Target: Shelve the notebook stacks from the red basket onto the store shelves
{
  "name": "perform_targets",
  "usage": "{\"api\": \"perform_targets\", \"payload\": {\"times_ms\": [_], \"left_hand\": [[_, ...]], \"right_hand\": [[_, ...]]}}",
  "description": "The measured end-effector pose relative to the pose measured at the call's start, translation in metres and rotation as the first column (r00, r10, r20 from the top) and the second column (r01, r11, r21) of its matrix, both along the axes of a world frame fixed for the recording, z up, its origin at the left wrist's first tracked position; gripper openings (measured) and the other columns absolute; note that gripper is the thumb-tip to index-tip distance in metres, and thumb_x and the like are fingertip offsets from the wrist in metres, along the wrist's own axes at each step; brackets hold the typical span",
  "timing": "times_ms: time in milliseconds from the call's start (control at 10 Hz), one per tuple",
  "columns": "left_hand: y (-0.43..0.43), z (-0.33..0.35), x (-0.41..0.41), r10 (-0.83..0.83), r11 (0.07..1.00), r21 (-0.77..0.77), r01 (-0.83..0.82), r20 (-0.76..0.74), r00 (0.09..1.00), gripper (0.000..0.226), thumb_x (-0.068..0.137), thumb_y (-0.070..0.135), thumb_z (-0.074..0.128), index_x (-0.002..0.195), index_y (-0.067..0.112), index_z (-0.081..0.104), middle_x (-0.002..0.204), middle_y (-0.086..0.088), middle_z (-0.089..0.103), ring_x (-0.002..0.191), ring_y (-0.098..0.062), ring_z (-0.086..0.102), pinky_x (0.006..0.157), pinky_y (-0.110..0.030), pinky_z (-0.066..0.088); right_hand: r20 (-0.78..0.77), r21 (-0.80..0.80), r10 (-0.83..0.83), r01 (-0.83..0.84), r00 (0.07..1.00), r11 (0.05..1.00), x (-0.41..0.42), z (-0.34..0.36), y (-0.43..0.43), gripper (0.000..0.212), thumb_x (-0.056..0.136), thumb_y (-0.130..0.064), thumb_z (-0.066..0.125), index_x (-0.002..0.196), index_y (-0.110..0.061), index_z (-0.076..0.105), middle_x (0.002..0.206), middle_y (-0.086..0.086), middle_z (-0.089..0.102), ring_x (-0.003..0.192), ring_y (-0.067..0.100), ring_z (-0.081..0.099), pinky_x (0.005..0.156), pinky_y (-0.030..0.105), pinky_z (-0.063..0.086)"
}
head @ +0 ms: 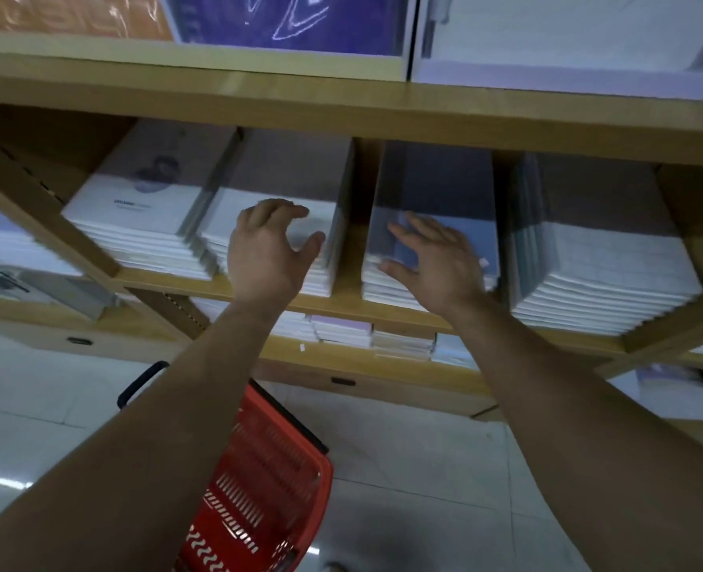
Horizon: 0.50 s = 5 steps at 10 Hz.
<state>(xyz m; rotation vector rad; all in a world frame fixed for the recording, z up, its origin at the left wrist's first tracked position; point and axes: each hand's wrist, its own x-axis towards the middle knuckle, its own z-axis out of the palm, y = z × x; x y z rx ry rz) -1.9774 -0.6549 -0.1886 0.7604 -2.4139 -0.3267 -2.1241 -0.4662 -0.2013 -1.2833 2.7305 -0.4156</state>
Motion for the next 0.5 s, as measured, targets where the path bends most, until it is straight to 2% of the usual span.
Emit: {"api": "perform_targets", "payload": {"times_ms": [100, 200, 300, 400, 500], "left_hand": [[-0.028, -0.015, 0.011, 0.039, 0.998, 0.038, -0.046, 0.168, 0.985, 0.047, 0.091, 0.053, 0.063, 0.124, 0.021, 0.067, 0.133, -0.003, 0.063, 0.124, -0.031, 0.052, 0.097, -0.044, 0.047], [-0.029, -0.012, 0.011, 0.008, 0.995, 0.099, -0.033, 0.236, 0.972, 0.047, 0.093, 0.056, 0.057, 0.127, 0.024, 0.065, 0.137, 0.002, 0.059, 0.126, -0.027, 0.050, 0.095, -0.042, 0.047], [-0.033, 0.010, 0.009, -0.043, 0.981, 0.190, -0.038, 0.404, 0.914, 0.054, 0.094, 0.058, 0.055, 0.138, 0.027, 0.056, 0.145, 0.003, 0.050, 0.131, -0.025, 0.047, 0.097, -0.042, 0.048], [-0.032, 0.045, 0.022, -0.141, 0.968, 0.251, 0.008, 0.516, 0.845, 0.063, 0.093, 0.054, 0.059, 0.148, 0.025, 0.045, 0.153, -0.001, 0.044, 0.136, -0.026, 0.045, 0.105, -0.047, 0.047], [-0.022, 0.080, 0.046, -0.146, 0.977, 0.209, 0.035, 0.547, 0.824, 0.062, 0.094, 0.050, 0.059, 0.150, 0.027, 0.043, 0.153, -0.003, 0.044, 0.137, -0.027, 0.044, 0.106, -0.047, 0.045]], "right_hand": [[-0.053, -0.014, -0.028, 0.028, 0.998, 1.000, -0.003, -0.011, -0.002, 0.068, 0.096, -0.065, 0.046, 0.155, -0.033, 0.038, 0.165, -0.004, 0.029, 0.152, 0.020, 0.025, 0.121, 0.041, 0.018], [-0.041, -0.005, -0.033, 0.033, 0.999, 0.999, -0.005, -0.011, -0.004, 0.068, 0.095, -0.066, 0.049, 0.155, -0.034, 0.039, 0.164, -0.004, 0.032, 0.151, 0.021, 0.029, 0.120, 0.043, 0.021], [-0.008, 0.096, -0.060, 0.061, 0.998, 0.994, 0.001, 0.002, -0.008, 0.070, 0.096, -0.064, 0.049, 0.157, -0.033, 0.034, 0.166, -0.003, 0.027, 0.151, 0.023, 0.027, 0.121, 0.043, 0.022], [-0.015, 0.140, -0.164, 0.165, 0.986, 0.976, 0.029, 0.033, -0.008, 0.067, 0.098, -0.057, 0.053, 0.156, -0.028, 0.036, 0.166, -0.002, 0.025, 0.146, 0.029, 0.034, 0.114, 0.044, 0.036], [0.023, 0.171, -0.208, 0.201, 0.978, 0.965, 0.057, 0.068, 0.003, 0.068, 0.097, -0.051, 0.058, 0.156, -0.027, 0.034, 0.165, -0.002, 0.025, 0.143, 0.031, 0.037, 0.110, 0.045, 0.042]]}}
